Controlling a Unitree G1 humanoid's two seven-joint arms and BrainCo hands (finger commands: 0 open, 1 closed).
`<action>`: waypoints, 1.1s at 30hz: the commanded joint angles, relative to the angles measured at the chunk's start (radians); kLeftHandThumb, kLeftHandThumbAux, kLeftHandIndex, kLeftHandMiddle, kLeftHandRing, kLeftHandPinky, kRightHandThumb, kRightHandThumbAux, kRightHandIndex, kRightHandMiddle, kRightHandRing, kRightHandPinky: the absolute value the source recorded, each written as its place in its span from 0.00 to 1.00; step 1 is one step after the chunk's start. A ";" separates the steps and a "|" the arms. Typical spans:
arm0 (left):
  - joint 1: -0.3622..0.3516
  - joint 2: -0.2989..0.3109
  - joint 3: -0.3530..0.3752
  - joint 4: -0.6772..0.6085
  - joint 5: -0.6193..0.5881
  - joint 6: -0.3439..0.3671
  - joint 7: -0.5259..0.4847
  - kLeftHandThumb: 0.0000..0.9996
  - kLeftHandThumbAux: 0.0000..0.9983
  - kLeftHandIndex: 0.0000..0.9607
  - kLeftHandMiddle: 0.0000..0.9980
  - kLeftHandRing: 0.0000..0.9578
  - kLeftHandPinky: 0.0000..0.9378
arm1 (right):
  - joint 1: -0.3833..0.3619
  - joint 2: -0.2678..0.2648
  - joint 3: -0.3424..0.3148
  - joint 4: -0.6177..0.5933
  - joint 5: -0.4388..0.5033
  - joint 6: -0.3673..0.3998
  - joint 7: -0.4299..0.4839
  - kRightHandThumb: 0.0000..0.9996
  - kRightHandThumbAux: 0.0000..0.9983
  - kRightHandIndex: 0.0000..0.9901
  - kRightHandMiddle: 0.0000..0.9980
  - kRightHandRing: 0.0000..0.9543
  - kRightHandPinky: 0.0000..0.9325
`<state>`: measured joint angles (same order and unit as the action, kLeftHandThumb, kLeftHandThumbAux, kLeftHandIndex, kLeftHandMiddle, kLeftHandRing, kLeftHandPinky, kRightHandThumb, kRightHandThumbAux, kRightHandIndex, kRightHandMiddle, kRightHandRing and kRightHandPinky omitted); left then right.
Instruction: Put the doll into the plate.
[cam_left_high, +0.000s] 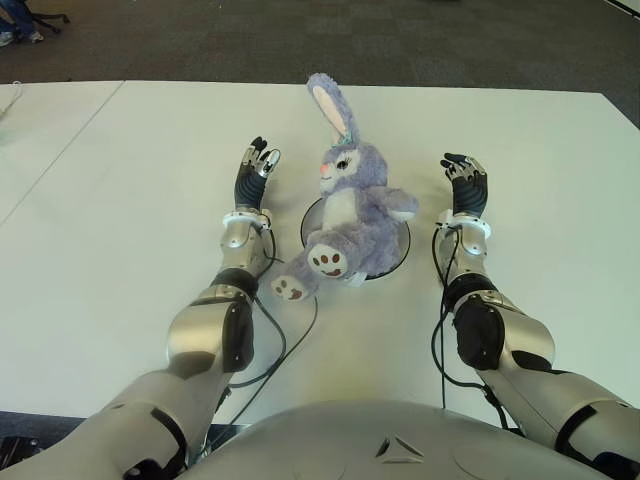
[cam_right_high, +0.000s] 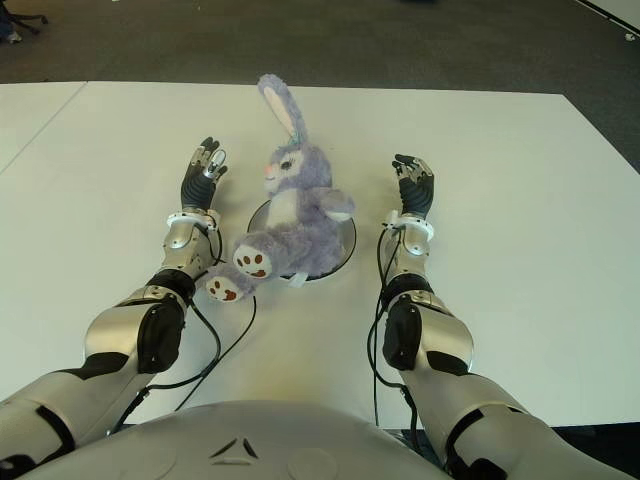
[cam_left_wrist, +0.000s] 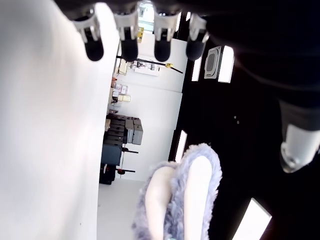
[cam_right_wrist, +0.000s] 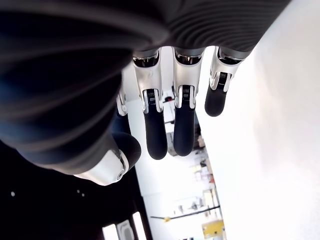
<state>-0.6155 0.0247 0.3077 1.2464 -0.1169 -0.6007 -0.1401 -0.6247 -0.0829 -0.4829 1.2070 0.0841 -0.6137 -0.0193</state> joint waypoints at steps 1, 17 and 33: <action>0.187 -0.042 0.021 0.112 0.001 0.124 0.016 0.00 0.55 0.00 0.00 0.00 0.00 | 0.219 0.056 -0.018 0.140 0.029 0.131 -0.018 0.71 0.74 0.40 0.32 0.30 0.22; 0.187 -0.040 0.010 0.112 0.014 0.127 0.027 0.00 0.55 0.00 0.00 0.00 0.00 | 0.218 0.056 -0.018 0.140 0.030 0.130 -0.017 0.71 0.74 0.40 0.31 0.30 0.23; 0.178 -0.024 -0.023 0.117 0.066 0.192 0.101 0.00 0.60 0.00 0.00 0.00 0.00 | 0.219 0.055 -0.016 0.140 0.027 0.129 -0.017 0.71 0.74 0.40 0.32 0.30 0.24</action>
<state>-0.6197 0.0274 0.2932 1.2464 -0.0755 -0.5735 -0.0833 -0.6243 -0.0828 -0.4828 1.2071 0.0840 -0.6137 -0.0196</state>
